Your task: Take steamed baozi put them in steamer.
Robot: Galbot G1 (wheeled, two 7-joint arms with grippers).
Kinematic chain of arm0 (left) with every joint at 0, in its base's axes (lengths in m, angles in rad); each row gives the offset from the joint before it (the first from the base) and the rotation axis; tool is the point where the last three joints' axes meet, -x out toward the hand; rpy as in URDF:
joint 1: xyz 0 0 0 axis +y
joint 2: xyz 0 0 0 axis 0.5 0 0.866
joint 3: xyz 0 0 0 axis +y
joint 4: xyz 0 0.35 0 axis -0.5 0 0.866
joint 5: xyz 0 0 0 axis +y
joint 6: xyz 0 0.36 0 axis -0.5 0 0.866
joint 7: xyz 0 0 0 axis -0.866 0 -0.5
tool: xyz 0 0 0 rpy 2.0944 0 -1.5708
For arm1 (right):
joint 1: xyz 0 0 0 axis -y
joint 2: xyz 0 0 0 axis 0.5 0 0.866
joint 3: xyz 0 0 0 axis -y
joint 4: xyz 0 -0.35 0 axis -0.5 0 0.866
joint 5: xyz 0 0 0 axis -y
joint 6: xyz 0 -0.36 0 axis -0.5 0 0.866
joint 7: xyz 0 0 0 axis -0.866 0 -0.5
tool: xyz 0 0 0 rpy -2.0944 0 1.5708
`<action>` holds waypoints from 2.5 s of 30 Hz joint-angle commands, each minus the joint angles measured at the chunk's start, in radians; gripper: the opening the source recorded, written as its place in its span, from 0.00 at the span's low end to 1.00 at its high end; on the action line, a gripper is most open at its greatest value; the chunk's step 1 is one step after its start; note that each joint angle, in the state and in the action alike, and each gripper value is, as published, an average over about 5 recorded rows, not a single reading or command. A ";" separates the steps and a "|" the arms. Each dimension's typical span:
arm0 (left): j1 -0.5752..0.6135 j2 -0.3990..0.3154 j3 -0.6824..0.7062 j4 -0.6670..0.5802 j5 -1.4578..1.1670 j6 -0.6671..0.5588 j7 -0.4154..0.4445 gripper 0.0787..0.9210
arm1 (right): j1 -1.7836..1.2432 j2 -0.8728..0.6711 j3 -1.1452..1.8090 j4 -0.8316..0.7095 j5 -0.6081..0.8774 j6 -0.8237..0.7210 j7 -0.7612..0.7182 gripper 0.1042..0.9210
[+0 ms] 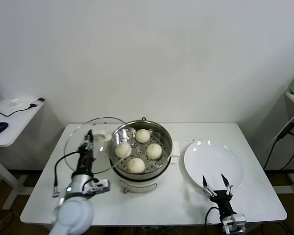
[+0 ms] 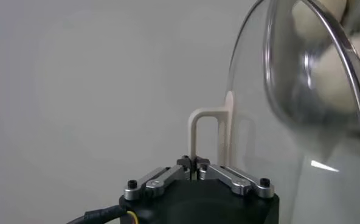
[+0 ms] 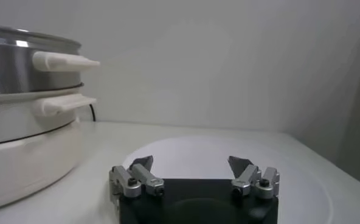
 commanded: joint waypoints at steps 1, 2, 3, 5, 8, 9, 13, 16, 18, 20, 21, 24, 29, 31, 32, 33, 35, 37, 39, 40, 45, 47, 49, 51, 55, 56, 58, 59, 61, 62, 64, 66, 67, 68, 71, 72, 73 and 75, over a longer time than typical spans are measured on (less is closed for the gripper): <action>-0.089 -0.074 0.211 -0.061 0.142 0.131 0.103 0.06 | -0.001 0.003 0.005 -0.021 -0.012 0.019 -0.002 0.88; -0.100 -0.098 0.234 -0.047 0.159 0.136 0.110 0.06 | -0.002 0.003 0.006 -0.025 -0.011 0.023 -0.002 0.88; -0.109 -0.122 0.256 -0.034 0.174 0.142 0.117 0.06 | -0.003 0.003 0.007 -0.028 -0.009 0.026 -0.002 0.88; -0.126 -0.163 0.289 -0.004 0.202 0.151 0.127 0.06 | -0.005 0.002 0.008 -0.032 -0.003 0.031 -0.003 0.88; -0.151 -0.218 0.325 0.041 0.233 0.161 0.131 0.06 | -0.010 0.001 0.011 -0.031 0.004 0.036 -0.003 0.88; -0.159 -0.236 0.334 0.055 0.239 0.163 0.129 0.06 | -0.011 0.000 0.013 -0.031 0.006 0.037 -0.003 0.88; -0.189 -0.283 0.359 0.110 0.252 0.170 0.121 0.06 | -0.013 -0.001 0.019 -0.031 0.009 0.041 -0.002 0.88; -0.207 -0.301 0.368 0.147 0.253 0.173 0.111 0.06 | -0.013 -0.003 0.022 -0.030 0.011 0.043 0.001 0.88; -0.217 -0.310 0.372 0.169 0.253 0.175 0.104 0.06 | -0.012 -0.002 0.023 -0.031 0.012 0.045 0.004 0.88; -0.224 -0.315 0.373 0.188 0.252 0.175 0.099 0.06 | -0.010 -0.001 0.024 -0.031 0.013 0.049 0.007 0.88; -0.226 -0.316 0.373 0.196 0.252 0.175 0.096 0.06 | -0.009 -0.001 0.024 -0.032 0.012 0.051 0.008 0.88; -0.227 -0.316 0.369 0.216 0.251 0.174 0.087 0.06 | -0.008 0.002 0.023 -0.031 0.009 0.056 0.011 0.88; -0.224 -0.315 0.361 0.239 0.260 0.167 0.075 0.06 | -0.006 0.002 0.024 -0.032 0.006 0.067 0.015 0.88; -0.222 -0.311 0.355 0.245 0.270 0.162 0.073 0.06 | -0.005 0.003 0.026 -0.033 0.006 0.071 0.016 0.88; -0.221 -0.307 0.352 0.248 0.274 0.160 0.073 0.06 | -0.005 0.003 0.026 -0.033 0.006 0.074 0.017 0.88; -0.220 -0.303 0.349 0.250 0.278 0.157 0.073 0.06 | -0.004 0.003 0.026 -0.034 0.006 0.075 0.018 0.88; -0.216 -0.293 0.342 0.254 0.288 0.151 0.073 0.06 | -0.003 0.004 0.026 -0.035 0.004 0.080 0.019 0.88; -0.210 -0.281 0.334 0.255 0.295 0.145 0.072 0.06 | -0.003 0.006 0.026 -0.036 -0.001 0.084 0.019 0.88; -0.203 -0.271 0.326 0.254 0.298 0.141 0.071 0.06 | -0.002 0.008 0.025 -0.036 -0.007 0.088 0.020 0.88; -0.201 -0.268 0.322 0.255 0.298 0.139 0.070 0.06 | -0.002 0.009 0.025 -0.036 -0.009 0.090 0.020 0.88; -0.192 -0.260 0.308 0.264 0.311 0.124 0.054 0.06 | -0.005 0.010 0.024 -0.034 -0.017 0.095 0.014 0.88; -0.191 -0.258 0.305 0.268 0.314 0.120 0.049 0.06 | -0.006 0.010 0.024 -0.032 -0.019 0.095 0.012 0.88; -0.190 -0.258 0.304 0.271 0.314 0.119 0.044 0.08 | -0.006 0.010 0.023 -0.030 -0.020 0.094 0.011 0.88; -0.188 -0.258 0.305 0.270 0.313 0.118 0.042 0.12 | -0.006 0.010 0.023 -0.026 -0.020 0.091 0.008 0.88; -0.187 -0.255 0.313 0.256 0.306 0.120 0.043 0.26 | -0.008 0.010 0.022 -0.016 -0.020 0.080 0.000 0.88; -0.187 -0.254 0.316 0.250 0.299 0.120 0.045 0.29 | -0.008 0.010 0.021 -0.014 -0.019 0.076 -0.002 0.88; -0.188 -0.249 0.321 0.232 0.281 0.122 0.049 0.37 | -0.008 0.009 0.019 -0.010 -0.018 0.069 -0.006 0.88; -0.187 -0.246 0.324 0.222 0.271 0.123 0.052 0.40 | -0.008 0.008 0.018 -0.008 -0.018 0.066 -0.007 0.88; -0.182 -0.234 0.328 0.195 0.250 0.124 0.061 0.47 | -0.007 0.008 0.015 -0.006 -0.018 0.061 -0.008 0.88; -0.178 -0.227 0.329 0.179 0.241 0.124 0.066 0.50 | -0.006 0.009 0.013 -0.005 -0.018 0.058 -0.008 0.88; -0.167 -0.210 0.330 0.140 0.221 0.122 0.072 0.57 | -0.004 0.010 0.008 -0.005 -0.016 0.055 -0.005 0.88; -0.151 -0.188 0.332 0.094 0.190 0.120 0.074 0.63 | -0.004 0.011 0.003 -0.003 -0.010 0.058 0.008 0.88; -0.143 -0.176 0.332 0.069 0.168 0.116 0.071 0.67 | -0.005 0.011 0.001 -0.001 -0.003 0.060 0.017 0.88; -0.136 -0.166 0.332 0.049 0.148 0.114 0.068 0.70 | -0.007 0.009 -0.003 0.003 0.006 0.059 0.025 0.88; -0.102 -0.126 0.311 -0.023 0.018 0.061 0.011 0.81 | -0.010 -0.005 -0.014 0.019 0.040 0.061 0.039 0.88; -0.088 -0.114 0.293 -0.045 -0.060 0.029 -0.021 0.83 | -0.010 -0.012 -0.018 0.023 0.046 0.063 0.041 0.88; -0.073 -0.101 0.271 -0.069 -0.157 -0.014 -0.057 0.85 | -0.009 -0.018 -0.021 0.025 0.050 0.068 0.043 0.88; -0.047 -0.082 0.207 -0.097 -0.380 -0.110 -0.124 0.87 | -0.005 -0.029 -0.029 0.025 0.050 0.074 0.050 0.88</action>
